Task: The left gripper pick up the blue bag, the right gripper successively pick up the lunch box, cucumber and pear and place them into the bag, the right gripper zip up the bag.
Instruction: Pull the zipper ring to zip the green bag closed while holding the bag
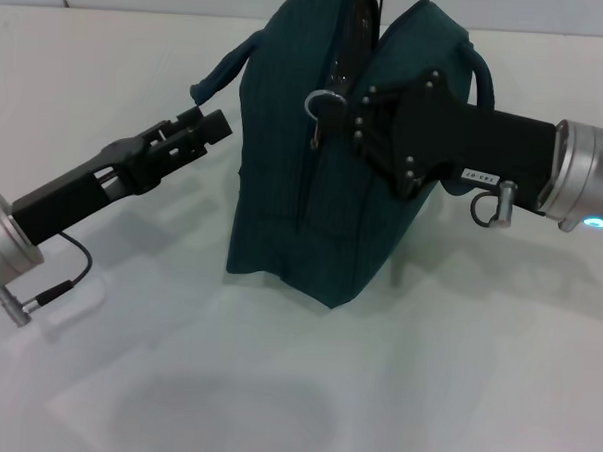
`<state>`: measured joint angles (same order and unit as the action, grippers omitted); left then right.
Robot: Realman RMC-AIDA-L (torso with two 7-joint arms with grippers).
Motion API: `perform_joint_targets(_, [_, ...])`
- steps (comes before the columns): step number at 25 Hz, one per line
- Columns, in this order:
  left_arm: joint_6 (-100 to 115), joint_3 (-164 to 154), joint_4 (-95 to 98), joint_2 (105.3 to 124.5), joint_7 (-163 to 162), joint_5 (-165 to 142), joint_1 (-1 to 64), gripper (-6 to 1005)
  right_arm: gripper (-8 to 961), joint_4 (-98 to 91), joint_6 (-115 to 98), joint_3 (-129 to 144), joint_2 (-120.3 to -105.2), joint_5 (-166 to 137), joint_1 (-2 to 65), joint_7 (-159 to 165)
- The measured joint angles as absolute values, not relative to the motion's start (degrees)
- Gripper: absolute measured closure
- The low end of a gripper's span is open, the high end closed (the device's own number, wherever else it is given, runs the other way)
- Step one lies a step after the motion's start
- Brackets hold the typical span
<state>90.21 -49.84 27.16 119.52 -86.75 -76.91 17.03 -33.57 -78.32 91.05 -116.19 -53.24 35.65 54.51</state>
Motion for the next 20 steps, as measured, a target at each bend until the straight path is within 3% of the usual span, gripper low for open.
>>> perform_joint_targets(20, [92.58,-51.15,27.16,119.62,-87.19,-76.93,18.11,256,947,-33.40,-77.97,92.64,-116.19,-53.09,35.69,54.49])
